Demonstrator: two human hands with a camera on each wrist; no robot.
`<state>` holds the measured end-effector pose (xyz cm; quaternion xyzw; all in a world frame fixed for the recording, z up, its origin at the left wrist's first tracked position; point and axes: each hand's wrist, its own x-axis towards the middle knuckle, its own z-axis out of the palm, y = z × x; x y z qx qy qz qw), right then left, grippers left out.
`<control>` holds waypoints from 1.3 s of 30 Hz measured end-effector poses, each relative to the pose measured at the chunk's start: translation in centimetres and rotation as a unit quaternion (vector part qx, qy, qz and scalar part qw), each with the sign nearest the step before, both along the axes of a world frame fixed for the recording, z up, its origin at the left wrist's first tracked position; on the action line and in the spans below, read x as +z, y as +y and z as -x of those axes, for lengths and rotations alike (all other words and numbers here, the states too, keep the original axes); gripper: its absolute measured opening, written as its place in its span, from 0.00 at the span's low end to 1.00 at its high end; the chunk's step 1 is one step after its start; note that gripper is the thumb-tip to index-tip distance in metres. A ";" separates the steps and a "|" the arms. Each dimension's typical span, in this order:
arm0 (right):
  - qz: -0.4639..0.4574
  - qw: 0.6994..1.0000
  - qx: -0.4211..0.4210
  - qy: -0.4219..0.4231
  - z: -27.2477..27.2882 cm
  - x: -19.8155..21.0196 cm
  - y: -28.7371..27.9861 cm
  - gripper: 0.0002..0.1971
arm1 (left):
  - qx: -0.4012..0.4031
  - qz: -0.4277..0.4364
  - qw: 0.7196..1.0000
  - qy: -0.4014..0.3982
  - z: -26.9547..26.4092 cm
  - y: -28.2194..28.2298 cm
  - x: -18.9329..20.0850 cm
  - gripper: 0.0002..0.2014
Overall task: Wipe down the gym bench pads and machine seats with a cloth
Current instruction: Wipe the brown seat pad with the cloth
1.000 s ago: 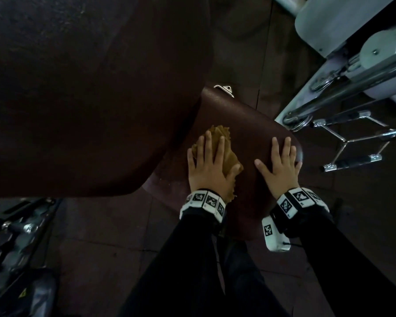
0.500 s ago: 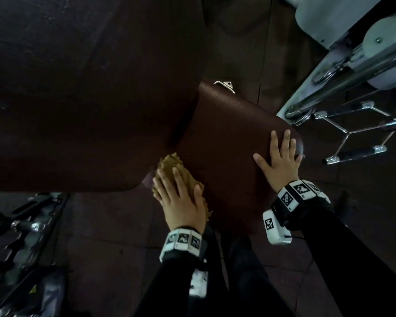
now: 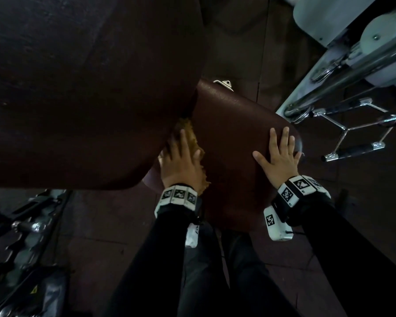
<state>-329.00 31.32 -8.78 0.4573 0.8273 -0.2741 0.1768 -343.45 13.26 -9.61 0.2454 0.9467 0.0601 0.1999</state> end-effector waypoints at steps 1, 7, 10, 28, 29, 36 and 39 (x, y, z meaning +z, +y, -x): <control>0.000 1.000 0.002 -0.001 0.0 0.0 0.0 0.38 | 0.030 -0.007 1.000 -0.001 0.2 -1.0 0.0 0.31; -0.002 1.000 0.006 -0.005 -0.1 -0.3 -0.1 0.38 | 0.163 -0.068 0.984 -0.033 -5.3 -6.1 -0.3 0.31; -0.006 1.000 0.008 -0.004 0.0 -0.2 -0.1 0.38 | 0.125 -0.084 0.987 -0.059 -9.4 -5.0 0.2 0.31; -0.001 1.000 0.011 0.003 -0.2 -0.3 0.1 0.38 | 0.153 -0.060 0.985 -0.044 -3.7 -5.1 0.0 0.31; -0.001 1.000 0.011 0.003 -0.2 -0.4 0.1 0.38 | 0.187 -0.074 0.978 -0.050 -4.8 -5.4 -0.1 0.30; -0.005 1.000 0.015 -0.001 -0.1 -0.2 0.1 0.38 | 0.146 -0.068 0.983 -0.091 -10.6 -0.8 1.0 0.32; -0.014 1.000 0.013 0.001 0.0 0.0 -0.1 0.38 | 0.008 -0.066 0.992 -0.105 -10.9 2.1 1.4 0.32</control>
